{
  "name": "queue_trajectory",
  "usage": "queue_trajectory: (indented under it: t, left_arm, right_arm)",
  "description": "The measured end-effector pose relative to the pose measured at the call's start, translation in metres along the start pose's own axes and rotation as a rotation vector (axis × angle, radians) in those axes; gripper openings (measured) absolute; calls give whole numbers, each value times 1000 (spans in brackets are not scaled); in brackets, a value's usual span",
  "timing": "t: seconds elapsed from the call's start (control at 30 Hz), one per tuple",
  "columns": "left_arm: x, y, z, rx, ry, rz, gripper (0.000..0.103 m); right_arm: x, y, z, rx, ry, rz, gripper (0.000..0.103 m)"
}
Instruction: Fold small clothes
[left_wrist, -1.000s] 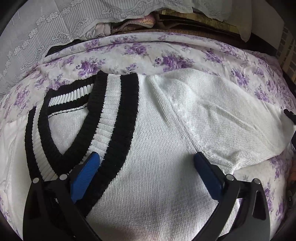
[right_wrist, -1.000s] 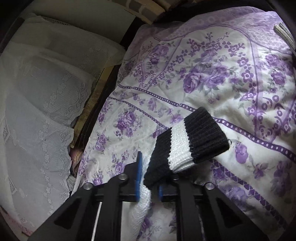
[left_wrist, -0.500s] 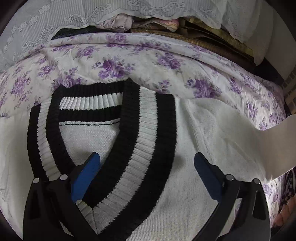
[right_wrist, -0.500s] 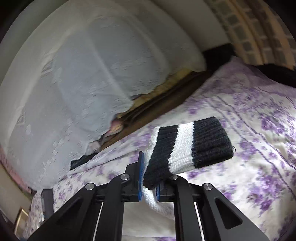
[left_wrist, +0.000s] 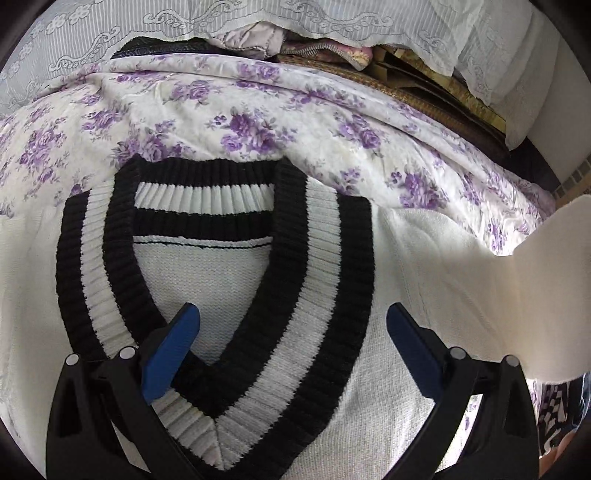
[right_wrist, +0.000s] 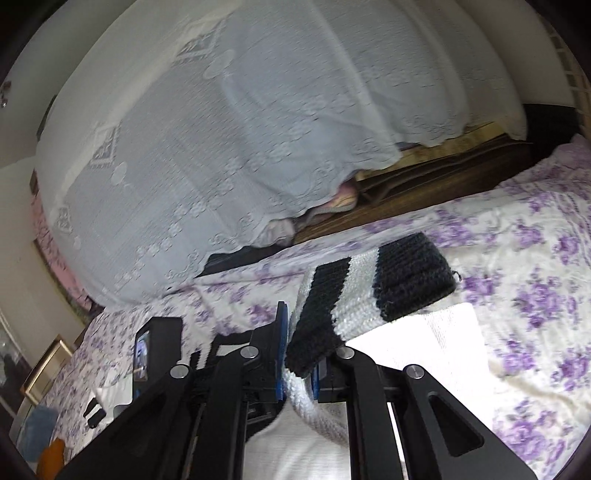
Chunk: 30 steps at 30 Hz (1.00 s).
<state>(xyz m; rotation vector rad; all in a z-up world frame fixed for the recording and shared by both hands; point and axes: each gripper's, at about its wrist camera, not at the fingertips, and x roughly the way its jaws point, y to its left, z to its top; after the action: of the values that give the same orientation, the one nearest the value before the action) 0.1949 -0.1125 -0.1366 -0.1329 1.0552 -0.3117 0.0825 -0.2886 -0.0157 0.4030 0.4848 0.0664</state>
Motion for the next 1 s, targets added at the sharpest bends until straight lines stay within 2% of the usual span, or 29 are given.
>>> queue_trajectory:
  t: [0.2, 0.43, 0.7, 0.83, 0.87, 0.93, 0.97, 1.0]
  left_arm:
    - [-6, 13, 3, -23, -15, -9, 98]
    - [-18, 30, 7, -46, -45, 18, 99]
    - [-28, 61, 3, -16, -71, 158, 99]
    - [-28, 88, 1, -59, -50, 212, 99]
    - [-28, 98, -1, -84, -38, 227, 99]
    - [-34, 115, -3, -125, -31, 222, 98]
    - [-37, 121, -4, -131, -31, 226, 99]
    - [-41, 126, -5, -133, -37, 243, 99]
  right_arm:
    - [21, 35, -6, -52, 50, 45, 11]
    - [45, 72, -16, -104, 114, 94, 11]
    - [76, 113, -36, -174, 195, 144, 11]
    - [96, 126, -51, -204, 246, 149, 11]
    - [100, 128, -55, -213, 264, 150, 15]
    - [110, 133, -62, -242, 321, 152, 47]
    - [110, 134, -64, -252, 326, 146, 69]
    - [107, 134, -64, -261, 318, 127, 74]
